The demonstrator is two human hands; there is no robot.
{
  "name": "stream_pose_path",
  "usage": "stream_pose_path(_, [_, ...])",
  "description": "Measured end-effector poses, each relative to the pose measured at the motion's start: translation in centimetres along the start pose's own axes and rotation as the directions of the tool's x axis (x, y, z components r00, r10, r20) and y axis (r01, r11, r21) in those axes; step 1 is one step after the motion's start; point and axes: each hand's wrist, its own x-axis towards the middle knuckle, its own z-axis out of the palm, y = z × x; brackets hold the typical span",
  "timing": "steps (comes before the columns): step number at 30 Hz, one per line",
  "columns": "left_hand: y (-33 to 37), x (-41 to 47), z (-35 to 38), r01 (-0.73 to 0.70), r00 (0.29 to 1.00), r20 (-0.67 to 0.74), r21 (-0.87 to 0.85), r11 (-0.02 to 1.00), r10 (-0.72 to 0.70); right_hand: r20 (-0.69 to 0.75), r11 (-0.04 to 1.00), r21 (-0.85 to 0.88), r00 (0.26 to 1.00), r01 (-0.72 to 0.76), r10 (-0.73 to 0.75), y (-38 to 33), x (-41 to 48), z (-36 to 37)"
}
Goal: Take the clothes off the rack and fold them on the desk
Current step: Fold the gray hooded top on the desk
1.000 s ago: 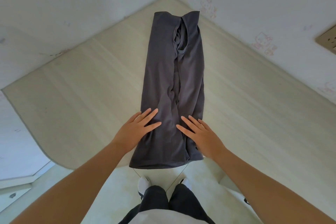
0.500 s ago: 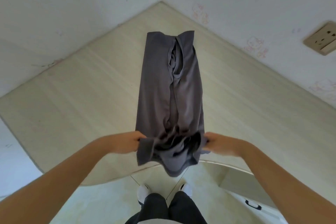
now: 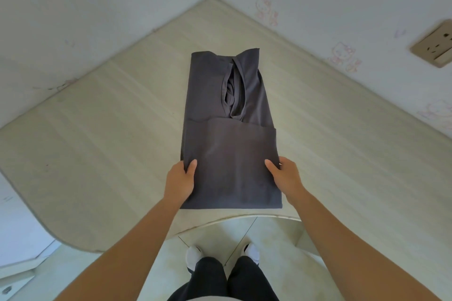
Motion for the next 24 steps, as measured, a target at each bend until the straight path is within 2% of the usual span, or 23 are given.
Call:
stream_pose_path(2, [-1.1, -0.6, 0.2, -0.022, 0.999, -0.04, 0.049, 0.999, 0.024, -0.05, 0.996, -0.084, 0.998, 0.037, -0.041, 0.6, -0.1, -0.5])
stream_pose_path(5, [-2.0, -1.5, 0.0, -0.042, 0.995, -0.09, 0.085, 0.995, 0.05, -0.083, 0.992, -0.103, 0.993, 0.07, -0.078, 1.4, -0.3, -1.7])
stream_pose_path(7, [-2.6, -1.8, -1.0, -0.035, 0.986, -0.16, 0.133, 0.991, 0.056, -0.081, 0.97, -0.187, 0.981, 0.158, -0.175, 1.8, -0.4, -2.6])
stream_pose_path(8, [-3.0, -1.8, -1.7, -0.04, 0.974, -0.211, 0.182, 0.982, 0.079, -0.076, 0.931, -0.283, 0.963, 0.229, -0.26, 2.1, -0.4, -3.1])
stream_pose_path(10, [-4.0, -1.5, -2.9, -0.112, 0.934, -0.287, 0.325, 0.939, 0.211, 0.018, 0.77, -0.514, 0.903, 0.377, -0.43, 2.8, -0.2, -4.1])
stream_pose_path(12, [-4.8, -0.6, -3.5, -0.261, 0.9, -0.19, 0.488, 0.833, 0.393, 0.196, 0.578, -0.663, 0.855, 0.476, -0.48, 3.1, -0.1, -4.7])
stream_pose_path(14, [-5.2, 0.6, -3.7, -0.409, 0.881, 0.024, 0.538, 0.737, 0.472, 0.329, 0.45, -0.721, 0.832, 0.527, -0.446, 3.2, 0.2, -4.7])
stream_pose_path(17, [-5.1, 2.0, -4.1, -0.554, 0.823, 0.227, 0.527, 0.644, 0.521, 0.434, 0.325, -0.716, 0.759, 0.617, -0.485, 2.7, 0.6, -3.9])
stream_pose_path(22, [-3.4, 2.0, -4.2, -0.752, 0.61, 0.438, 0.584, 0.307, 0.661, 0.567, 0.087, -0.703, 0.63, 0.706, -0.53, 2.3, 1.0, -3.3])
stream_pose_path(24, [-3.5, 1.8, -3.4, -0.78, 0.584, 0.509, 0.567, 0.265, 0.632, 0.624, 0.055, -0.661, 0.59, 0.748, -0.513, 2.7, 0.6, -3.0])
